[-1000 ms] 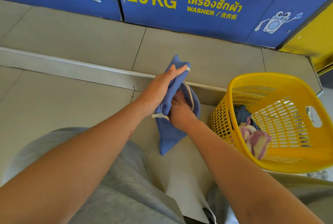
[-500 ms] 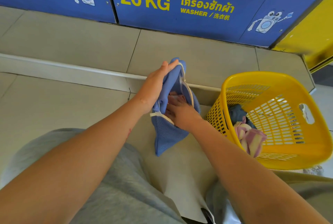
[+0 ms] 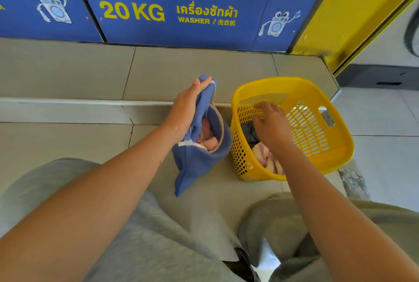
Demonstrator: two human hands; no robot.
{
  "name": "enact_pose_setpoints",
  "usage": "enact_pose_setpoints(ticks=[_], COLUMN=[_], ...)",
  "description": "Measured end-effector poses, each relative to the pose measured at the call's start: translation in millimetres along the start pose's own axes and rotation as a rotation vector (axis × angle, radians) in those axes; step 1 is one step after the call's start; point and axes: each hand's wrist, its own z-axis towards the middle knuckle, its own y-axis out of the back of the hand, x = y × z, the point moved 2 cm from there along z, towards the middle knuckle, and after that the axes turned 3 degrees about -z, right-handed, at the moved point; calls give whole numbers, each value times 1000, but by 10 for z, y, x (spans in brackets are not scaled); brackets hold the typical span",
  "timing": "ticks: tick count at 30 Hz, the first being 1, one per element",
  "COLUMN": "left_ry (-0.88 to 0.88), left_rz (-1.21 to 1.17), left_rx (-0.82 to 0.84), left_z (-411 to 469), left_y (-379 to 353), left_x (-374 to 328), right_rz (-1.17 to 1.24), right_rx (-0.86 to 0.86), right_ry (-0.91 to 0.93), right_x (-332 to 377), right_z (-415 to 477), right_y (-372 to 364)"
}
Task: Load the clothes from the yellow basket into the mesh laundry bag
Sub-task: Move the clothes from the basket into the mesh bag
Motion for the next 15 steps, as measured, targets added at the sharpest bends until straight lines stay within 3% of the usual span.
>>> enact_pose_setpoints(ticks=[3, 6, 12, 15], left_ry=[-21, -61, -81, -98], left_rz=[55, 75, 118, 129], left_rx=[13, 32, 54, 45], left_z=[64, 115, 261, 287], left_y=[-124, -221, -232, -210], left_x=[-37, -67, 49, 30], right_rz=[-203, -372, -361, -485], right_rx=[346, 694, 879, 1015], right_ry=[-204, -289, -210, -194], right_x=[-425, -819, -961, -867], right_z=[14, 30, 48, 32], right_y=[-198, -458, -664, -700])
